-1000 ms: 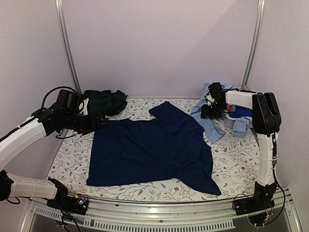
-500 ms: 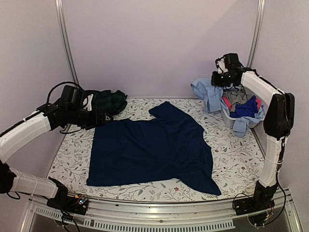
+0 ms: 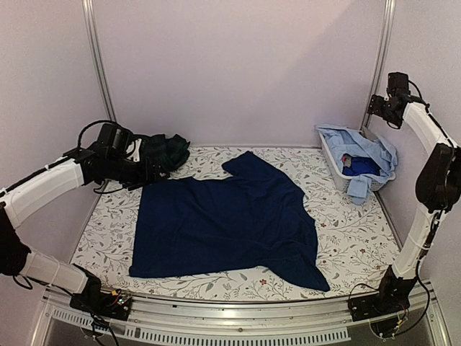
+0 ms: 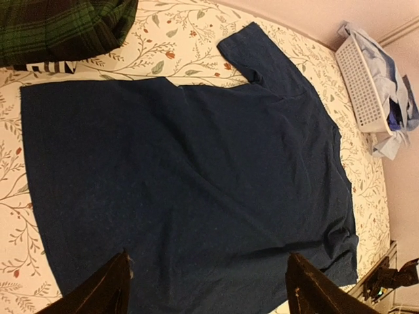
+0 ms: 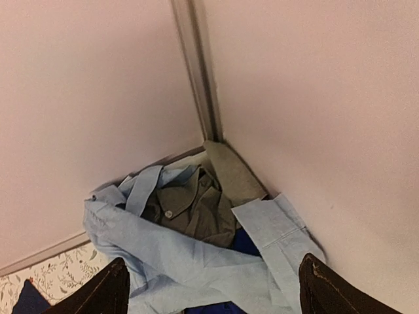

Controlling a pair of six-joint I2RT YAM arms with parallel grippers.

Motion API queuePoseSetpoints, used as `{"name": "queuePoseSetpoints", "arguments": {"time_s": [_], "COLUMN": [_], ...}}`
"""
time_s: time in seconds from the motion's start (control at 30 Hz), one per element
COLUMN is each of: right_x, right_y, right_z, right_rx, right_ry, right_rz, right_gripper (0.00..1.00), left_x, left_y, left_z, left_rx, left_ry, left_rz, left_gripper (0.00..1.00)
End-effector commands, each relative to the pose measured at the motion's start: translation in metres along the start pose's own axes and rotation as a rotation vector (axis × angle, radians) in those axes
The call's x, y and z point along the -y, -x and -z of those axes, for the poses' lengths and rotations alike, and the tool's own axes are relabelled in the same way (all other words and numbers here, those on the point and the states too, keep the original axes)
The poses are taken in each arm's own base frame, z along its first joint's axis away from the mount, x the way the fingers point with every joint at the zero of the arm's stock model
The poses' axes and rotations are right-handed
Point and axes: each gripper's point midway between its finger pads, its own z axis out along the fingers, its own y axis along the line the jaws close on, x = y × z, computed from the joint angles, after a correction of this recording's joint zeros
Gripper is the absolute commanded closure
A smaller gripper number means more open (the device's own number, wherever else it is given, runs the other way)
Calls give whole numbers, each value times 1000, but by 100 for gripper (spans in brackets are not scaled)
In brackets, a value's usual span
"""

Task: Fold and stack the mixed laundry pile
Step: Adjust the crumpled T-shirt in the bin, then move the flattened T-shirt to the center of the board.

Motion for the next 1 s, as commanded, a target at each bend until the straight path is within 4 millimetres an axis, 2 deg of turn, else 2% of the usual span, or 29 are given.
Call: {"name": "queuePoseSetpoints", "arguments": {"time_s": [0.0,0.07,0.1,0.13,0.27,0.33,0.4,0.43,0.5,0.53,0.67,0.73,0.83,0.97], "right_x": [-61,-100,-119,-148,-233,-263,-285,-295,-314,-323,-356,-371,-387,-393], "right_y": [-25,-41,-53,-72,-145,-179,-203,-222,-239,-245,-288,-299,-321,-356], "right_z": [15,27,32,42,74,77,76,68,62,61,48,48,43,24], "right_rx": [-69,-103,-133,-169,-323,-376,-412,-441,-463,-468,-531,-545,-583,-658], "right_ry": [192,347,429,529,812,882,918,927,960,986,1053,1085,1112,1093], "right_rz": [123,160,168,197,306,367,400,418,434,433,395,366,308,218], "right_gripper": [13,16,17,18,19,20,23,25,30,34,43,45,47,53], "left_x": [-10,-17,-21,-23,-39,-51,-63,-67,-71,-72,-68,-67,-67,-68], "left_y": [18,19,21,23,24,23,23,23,25,25,25,25,25,27], "left_z": [-3,-7,-9,-11,-27,-35,-44,-48,-56,-60,-71,-74,-75,-72], "left_rx": [23,13,15,16,-23,-48,-65,-72,-85,-95,-123,-124,-123,-121], "left_ry": [19,27,30,28,39,56,76,81,87,82,45,34,33,45], "left_rz": [42,74,88,101,151,178,202,204,206,210,223,232,240,235], "left_gripper": [17,14,8,1,0,0,0,0,0,0,0,0,0,0]}}
